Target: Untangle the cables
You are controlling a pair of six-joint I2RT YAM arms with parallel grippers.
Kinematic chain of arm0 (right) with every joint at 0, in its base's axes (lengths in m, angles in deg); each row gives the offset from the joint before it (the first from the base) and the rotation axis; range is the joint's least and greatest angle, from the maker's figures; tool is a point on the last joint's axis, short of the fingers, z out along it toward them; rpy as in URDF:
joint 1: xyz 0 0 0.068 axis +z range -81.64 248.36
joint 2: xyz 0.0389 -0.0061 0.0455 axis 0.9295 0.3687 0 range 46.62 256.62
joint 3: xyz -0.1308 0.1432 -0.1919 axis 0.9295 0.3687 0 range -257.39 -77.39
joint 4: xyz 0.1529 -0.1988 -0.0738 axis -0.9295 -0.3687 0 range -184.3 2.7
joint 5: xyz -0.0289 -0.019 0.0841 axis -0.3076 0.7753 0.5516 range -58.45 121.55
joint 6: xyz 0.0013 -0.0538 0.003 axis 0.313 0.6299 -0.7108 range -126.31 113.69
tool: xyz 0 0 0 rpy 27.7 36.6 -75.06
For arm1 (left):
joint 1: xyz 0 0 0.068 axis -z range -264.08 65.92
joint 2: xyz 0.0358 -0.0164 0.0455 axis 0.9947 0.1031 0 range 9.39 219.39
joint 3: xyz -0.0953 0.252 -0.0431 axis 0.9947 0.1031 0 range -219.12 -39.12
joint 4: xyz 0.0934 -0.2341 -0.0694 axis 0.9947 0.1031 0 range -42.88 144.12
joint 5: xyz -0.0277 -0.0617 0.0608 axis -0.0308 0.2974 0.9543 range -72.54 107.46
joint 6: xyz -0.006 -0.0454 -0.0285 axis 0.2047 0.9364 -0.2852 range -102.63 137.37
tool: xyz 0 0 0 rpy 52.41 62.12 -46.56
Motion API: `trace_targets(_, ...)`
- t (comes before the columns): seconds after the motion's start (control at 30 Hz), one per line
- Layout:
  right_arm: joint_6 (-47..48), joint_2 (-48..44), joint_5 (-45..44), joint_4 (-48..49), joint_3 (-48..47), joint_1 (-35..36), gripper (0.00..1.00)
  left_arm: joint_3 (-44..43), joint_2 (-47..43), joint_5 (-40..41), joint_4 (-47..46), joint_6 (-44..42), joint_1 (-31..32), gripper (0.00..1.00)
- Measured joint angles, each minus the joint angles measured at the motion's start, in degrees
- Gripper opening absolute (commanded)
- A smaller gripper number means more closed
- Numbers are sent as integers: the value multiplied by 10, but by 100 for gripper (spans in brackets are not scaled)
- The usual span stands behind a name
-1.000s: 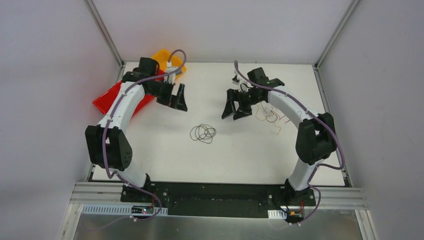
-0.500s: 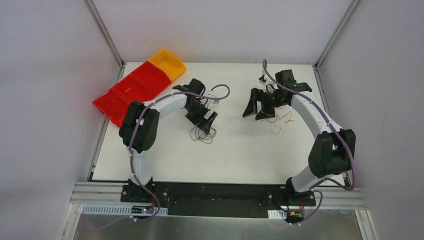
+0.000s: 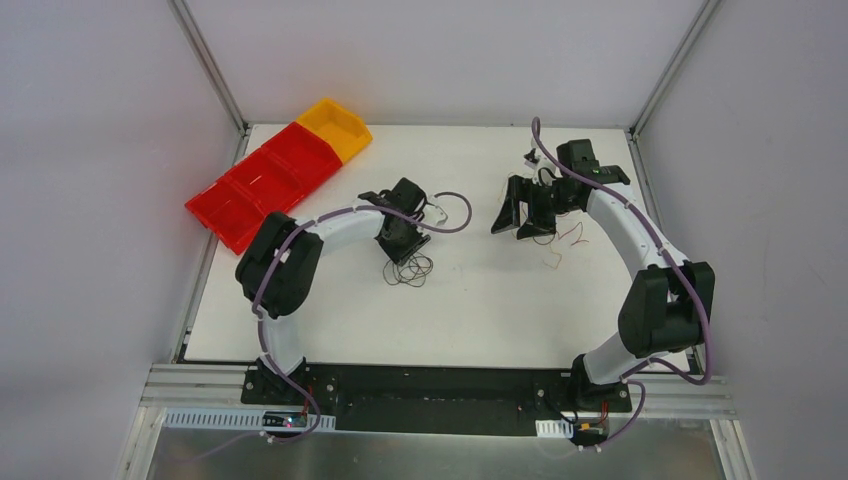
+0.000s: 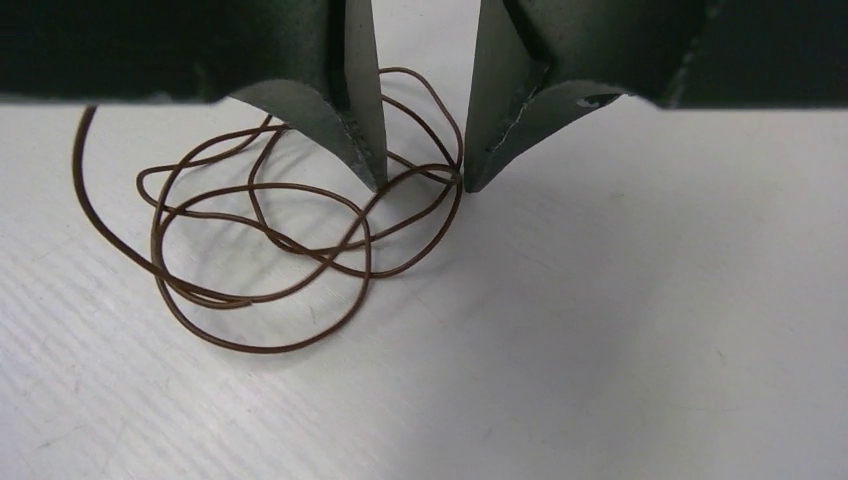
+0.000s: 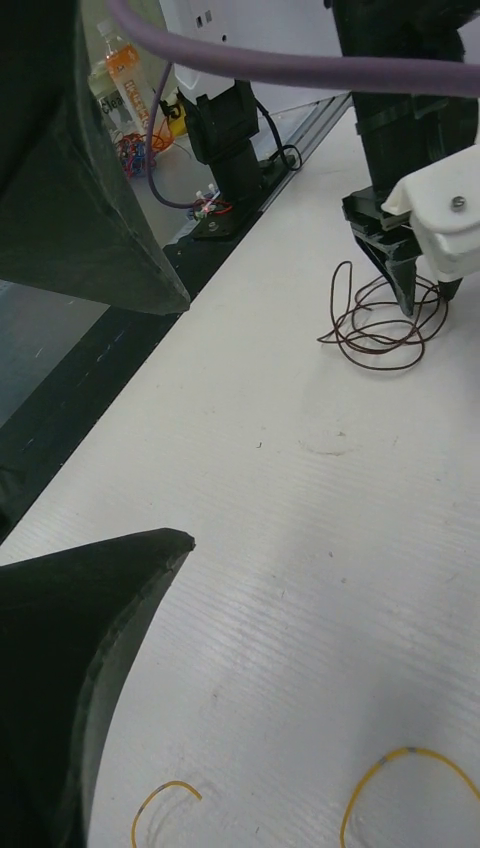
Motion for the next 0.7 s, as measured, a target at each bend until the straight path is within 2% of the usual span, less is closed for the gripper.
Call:
trace_targets(0.1,1,0,-3,0,0,0,80,28,-19,31,-15,1,14,0)
trace_targets(0.27,3,0,-4,0,0,0,79,49,-45,40,-3,5,4,0)
trace_targets(0.4,6,0,-4,0,0,0,78,36,-84,16,48,15,-67,0)
trace_targets(0.7,9,1,-5,0,-2,0,77,-189,-169,-45,134,13,-242,0)
